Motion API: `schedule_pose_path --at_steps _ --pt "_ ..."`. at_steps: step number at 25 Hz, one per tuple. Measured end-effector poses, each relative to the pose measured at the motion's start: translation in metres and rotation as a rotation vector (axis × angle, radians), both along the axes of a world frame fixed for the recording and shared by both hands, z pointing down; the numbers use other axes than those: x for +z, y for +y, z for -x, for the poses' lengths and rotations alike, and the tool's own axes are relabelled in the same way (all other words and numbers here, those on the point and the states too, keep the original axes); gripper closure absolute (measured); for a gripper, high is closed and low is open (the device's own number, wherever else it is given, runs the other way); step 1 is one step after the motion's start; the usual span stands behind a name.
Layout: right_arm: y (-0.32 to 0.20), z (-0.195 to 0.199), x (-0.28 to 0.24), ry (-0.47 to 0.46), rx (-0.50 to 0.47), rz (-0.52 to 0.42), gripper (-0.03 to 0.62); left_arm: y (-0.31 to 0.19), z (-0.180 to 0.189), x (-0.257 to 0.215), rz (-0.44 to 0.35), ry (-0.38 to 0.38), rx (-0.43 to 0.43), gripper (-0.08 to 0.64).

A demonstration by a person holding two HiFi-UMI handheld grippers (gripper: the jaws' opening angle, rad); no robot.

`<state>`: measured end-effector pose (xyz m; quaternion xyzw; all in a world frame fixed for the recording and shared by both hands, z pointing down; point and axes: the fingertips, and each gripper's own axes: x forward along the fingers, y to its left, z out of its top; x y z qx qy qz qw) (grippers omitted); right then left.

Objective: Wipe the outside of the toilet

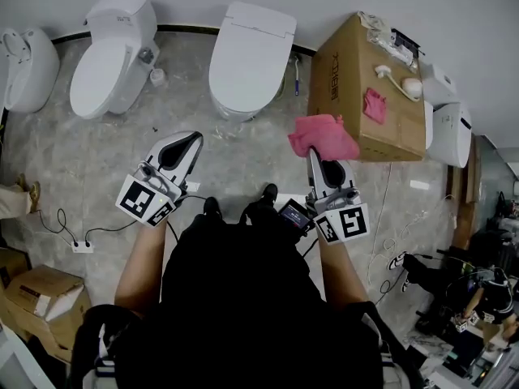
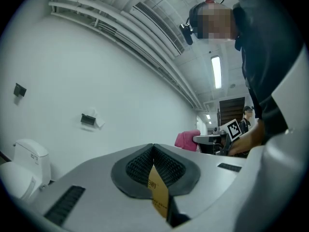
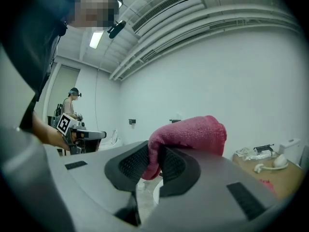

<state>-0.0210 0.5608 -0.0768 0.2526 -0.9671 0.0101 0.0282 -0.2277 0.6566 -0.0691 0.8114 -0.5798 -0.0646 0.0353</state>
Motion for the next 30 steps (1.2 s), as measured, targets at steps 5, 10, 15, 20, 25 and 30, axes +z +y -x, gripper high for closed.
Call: schedule_pose_path --at_steps 5,10,15,20,25,30 --pt "0.023 -0.016 -0.001 -0.008 -0.030 0.007 0.522 0.015 -0.014 -0.010 -0.003 0.000 -0.050 0.545" --pt "0.042 -0.038 0.010 -0.057 -0.106 0.032 0.522 0.033 -0.052 -0.016 0.024 -0.021 -0.078 0.545" --pt "0.063 -0.084 0.026 -0.075 -0.151 0.085 0.522 0.048 -0.103 -0.016 0.064 -0.035 -0.086 0.545" --pt "0.073 -0.120 0.050 -0.093 -0.153 0.137 0.522 0.057 -0.147 -0.003 0.116 -0.082 -0.076 0.545" --pt "0.086 -0.121 0.058 -0.084 -0.108 0.133 0.522 0.071 -0.152 0.015 0.131 -0.116 -0.093 0.545" --pt "0.091 -0.117 0.056 -0.089 -0.014 0.131 0.522 0.076 -0.127 0.030 0.108 -0.132 -0.147 0.545"
